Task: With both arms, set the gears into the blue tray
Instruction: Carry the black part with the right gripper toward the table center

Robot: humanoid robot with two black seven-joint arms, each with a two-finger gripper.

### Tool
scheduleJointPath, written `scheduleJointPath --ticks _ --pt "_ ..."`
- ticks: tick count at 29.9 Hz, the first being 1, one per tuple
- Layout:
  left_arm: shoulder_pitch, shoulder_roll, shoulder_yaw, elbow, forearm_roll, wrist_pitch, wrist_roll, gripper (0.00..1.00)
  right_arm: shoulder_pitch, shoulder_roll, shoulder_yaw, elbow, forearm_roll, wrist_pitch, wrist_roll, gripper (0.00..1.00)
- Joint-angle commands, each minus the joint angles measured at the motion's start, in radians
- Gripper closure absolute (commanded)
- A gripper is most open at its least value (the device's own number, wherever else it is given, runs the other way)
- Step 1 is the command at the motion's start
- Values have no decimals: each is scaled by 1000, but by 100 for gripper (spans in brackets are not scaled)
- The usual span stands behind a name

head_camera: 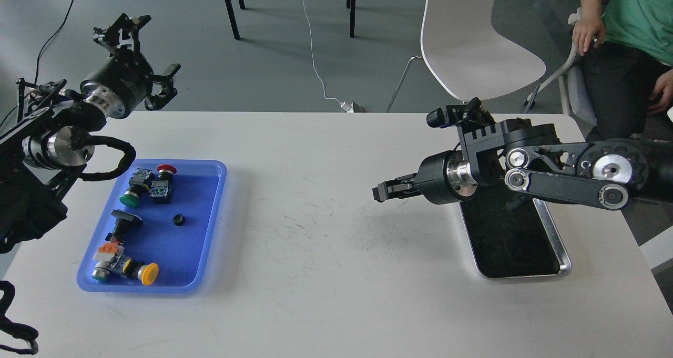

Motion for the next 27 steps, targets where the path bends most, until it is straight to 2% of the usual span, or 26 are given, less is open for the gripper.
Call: scheduleJointPath --ticks 1,8,19,25,27 --pt "-2 0 0 0 0 1 0 2 -37 149 1 -98 5 -56 3 99" --pt "-2 -6 0 0 0 1 0 2 -153 375 1 -232 5 -154 5 99" --pt "-3 -11 0 0 0 1 0 2 -244 375 24 -387 7 -251 15 99" --pt "-3 -14 -1 0 0 1 -3 2 -262 375 61 -379 80 -251 18 98" --pt "-3 -16 -1 0 0 1 -3 2 -265 375 64 -367 99 -251 34 98"
